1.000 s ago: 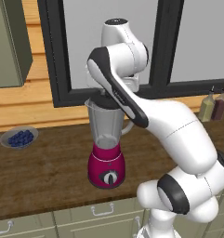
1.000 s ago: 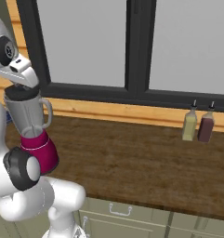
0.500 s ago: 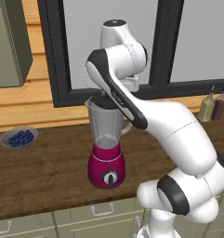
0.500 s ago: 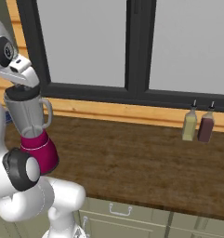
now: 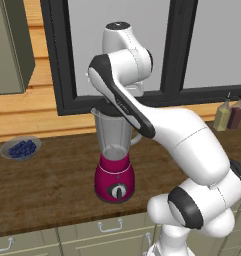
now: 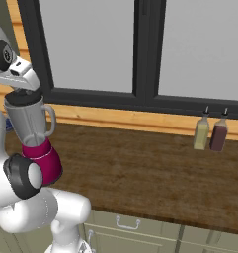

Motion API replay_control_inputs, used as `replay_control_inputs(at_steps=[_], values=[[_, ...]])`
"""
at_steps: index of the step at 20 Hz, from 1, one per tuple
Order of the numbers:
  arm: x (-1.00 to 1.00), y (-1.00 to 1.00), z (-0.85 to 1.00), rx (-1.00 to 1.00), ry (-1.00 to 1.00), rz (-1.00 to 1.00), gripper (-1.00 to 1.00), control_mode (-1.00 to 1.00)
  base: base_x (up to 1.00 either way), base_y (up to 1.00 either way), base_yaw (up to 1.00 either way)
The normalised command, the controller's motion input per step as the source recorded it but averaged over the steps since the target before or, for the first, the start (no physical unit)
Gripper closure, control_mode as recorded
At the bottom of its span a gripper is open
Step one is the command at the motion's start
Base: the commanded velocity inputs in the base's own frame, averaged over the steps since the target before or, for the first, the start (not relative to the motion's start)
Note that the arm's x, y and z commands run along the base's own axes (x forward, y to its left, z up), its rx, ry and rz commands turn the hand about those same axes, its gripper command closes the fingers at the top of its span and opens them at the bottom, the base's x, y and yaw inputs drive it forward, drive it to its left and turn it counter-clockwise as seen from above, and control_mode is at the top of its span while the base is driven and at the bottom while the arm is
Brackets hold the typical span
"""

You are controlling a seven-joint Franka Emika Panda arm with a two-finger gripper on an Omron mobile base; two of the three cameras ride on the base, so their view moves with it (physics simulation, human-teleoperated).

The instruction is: Close the lid blender by securely placing the lid on top.

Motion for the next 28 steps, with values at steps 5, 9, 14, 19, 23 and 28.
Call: replay_control_inputs(at_steps=[5, 9, 14, 19, 23, 28], values=[[0.0, 0.18, -0.3, 0.0, -0.02, 0.15, 1.0, -1.0, 0.0, 0.0, 0.0], [0.0, 0.04, -0.43, 0.0, -0.05, 0.16, 1.0, -1.0, 0.0, 0.0, 0.0], [0.0, 0.0, -0.31, 0.03, -0.04, 0.15, 1.0, -1.0, 0.0, 0.0, 0.0], [-0.01, 0.0, -0.05, 0.14, 0.04, 0.13, 1.0, -1.0, 0.0, 0.0, 0.0], [0.01, 0.0, -0.53, 0.05, 0.05, 0.08, 1.0, -1.0, 0.0, 0.0, 0.0], [0.0, 0.0, -0.13, 0.0, 0.01, 0.0, -1.0, -1.0, 0.0, 0.0, 0.0]])
